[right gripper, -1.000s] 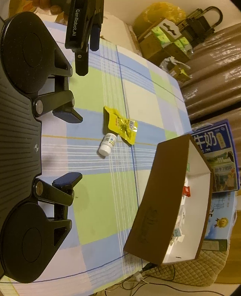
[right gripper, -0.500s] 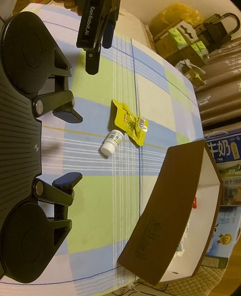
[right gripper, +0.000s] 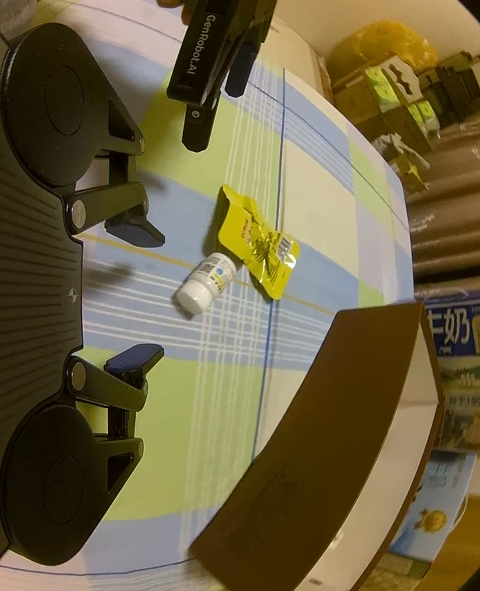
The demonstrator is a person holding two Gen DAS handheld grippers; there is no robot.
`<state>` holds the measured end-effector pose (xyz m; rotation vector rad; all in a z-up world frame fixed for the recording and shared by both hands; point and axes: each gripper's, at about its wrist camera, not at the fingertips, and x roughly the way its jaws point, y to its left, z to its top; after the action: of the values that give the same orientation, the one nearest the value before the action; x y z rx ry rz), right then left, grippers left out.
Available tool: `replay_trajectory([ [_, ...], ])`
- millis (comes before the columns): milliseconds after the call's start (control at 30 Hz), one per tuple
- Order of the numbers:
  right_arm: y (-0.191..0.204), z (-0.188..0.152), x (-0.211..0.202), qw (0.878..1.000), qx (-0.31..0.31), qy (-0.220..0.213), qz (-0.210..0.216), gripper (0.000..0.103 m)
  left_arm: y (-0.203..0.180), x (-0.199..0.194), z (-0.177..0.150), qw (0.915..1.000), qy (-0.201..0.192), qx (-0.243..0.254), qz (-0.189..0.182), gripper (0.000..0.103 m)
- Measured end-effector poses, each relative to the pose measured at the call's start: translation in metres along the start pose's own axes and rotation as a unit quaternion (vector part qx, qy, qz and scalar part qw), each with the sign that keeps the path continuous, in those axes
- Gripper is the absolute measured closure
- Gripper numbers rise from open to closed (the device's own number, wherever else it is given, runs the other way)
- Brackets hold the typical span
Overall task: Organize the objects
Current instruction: 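Withdraw both grippers from the brown box toward the yellow packet and bottle, then grasp the yellow snack packet with the left gripper while the right gripper grasps the white bottle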
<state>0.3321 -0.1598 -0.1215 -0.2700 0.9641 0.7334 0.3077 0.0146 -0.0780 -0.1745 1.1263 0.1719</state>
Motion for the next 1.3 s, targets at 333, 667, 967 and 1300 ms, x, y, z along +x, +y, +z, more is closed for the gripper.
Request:
replay_trajectory([
  [333, 0.011, 0.02, 0.038, 0.996, -0.089, -0.006, 0.002, 0.047, 0.01, 0.015, 0.014, 0.9999, 0.01, -0.01, 0.005, 0.01],
  [667, 0.01, 0.027, 0.06, 0.993, -0.114, 0.012, 0.017, 0.077, 0.011, 0.028, 0.033, 0.9999, 0.011, -0.011, -0.005, 0.01],
  [967, -0.028, 0.029, 0.053, 0.999, -0.043, 0.016, -0.009, 0.079, -0.008, 0.055, 0.058, 0.9987, 0.019, 0.014, -0.045, 0.01],
  [1300, -0.062, 0.019, 0.036, 0.999, 0.014, 0.009, -0.033, 0.079, -0.026, 0.085, 0.074, 0.9969, 0.032, 0.04, -0.058, 0.017],
])
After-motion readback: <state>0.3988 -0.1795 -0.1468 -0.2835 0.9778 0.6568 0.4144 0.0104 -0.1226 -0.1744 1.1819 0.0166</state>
